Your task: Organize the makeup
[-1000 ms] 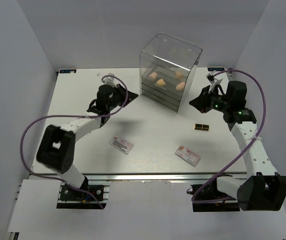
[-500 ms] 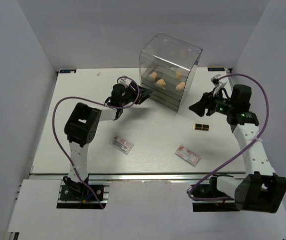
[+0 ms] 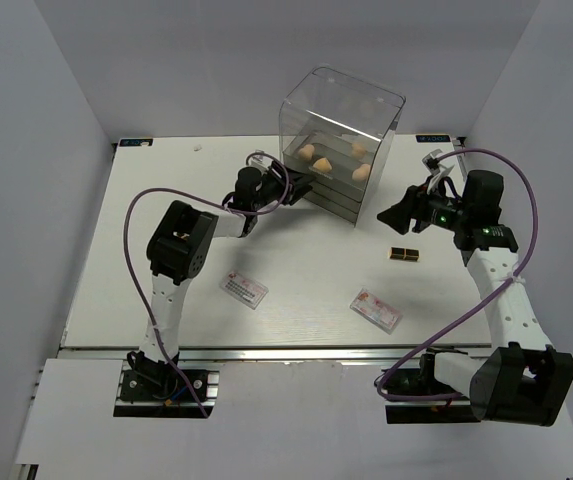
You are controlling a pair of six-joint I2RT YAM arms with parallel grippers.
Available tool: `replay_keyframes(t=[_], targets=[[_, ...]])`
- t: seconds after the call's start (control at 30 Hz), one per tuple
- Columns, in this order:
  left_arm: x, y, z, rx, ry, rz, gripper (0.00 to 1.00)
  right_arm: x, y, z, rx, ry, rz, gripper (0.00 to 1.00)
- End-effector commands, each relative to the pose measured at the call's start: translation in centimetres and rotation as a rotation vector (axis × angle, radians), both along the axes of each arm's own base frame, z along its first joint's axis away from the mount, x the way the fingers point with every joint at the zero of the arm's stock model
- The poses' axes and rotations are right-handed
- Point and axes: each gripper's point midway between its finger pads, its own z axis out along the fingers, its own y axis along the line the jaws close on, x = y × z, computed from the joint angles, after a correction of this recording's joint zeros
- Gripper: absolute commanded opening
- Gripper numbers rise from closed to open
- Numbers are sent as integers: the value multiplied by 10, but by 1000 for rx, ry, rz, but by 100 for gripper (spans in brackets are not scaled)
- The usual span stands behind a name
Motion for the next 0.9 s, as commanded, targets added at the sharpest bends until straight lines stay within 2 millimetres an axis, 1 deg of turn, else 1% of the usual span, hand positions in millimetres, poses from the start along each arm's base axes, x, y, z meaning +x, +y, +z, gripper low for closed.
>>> replay_keyframes(t=[0.0, 0.2, 0.3, 0.33, 0.37, 0.63, 0.77, 0.87], targets=[[4, -7, 23, -34, -47, -3, 52, 4, 0, 14, 16, -51, 12, 62], [9, -6, 18, -57, -38, 28, 46, 6, 0, 17, 24, -50, 14, 62], [11, -5, 16, -70, -41, 49, 39, 7, 0, 18, 26, -52, 13, 62], [11, -5, 18, -78, -51, 51, 36, 7, 0, 18, 26, -52, 13, 62], [12, -5, 15, -83, -42, 54, 35, 6, 0, 18, 27, -51, 16, 62], [16, -4, 6, -81, -25, 77, 35, 6, -1, 19, 29, -54, 14, 62], [17, -4, 6, -86, -26, 88, 34, 6, 0, 19, 30, -54, 17, 62], [18, -3, 6, -92, -34, 96, 30, 6, 0, 20, 32, -53, 18, 62]])
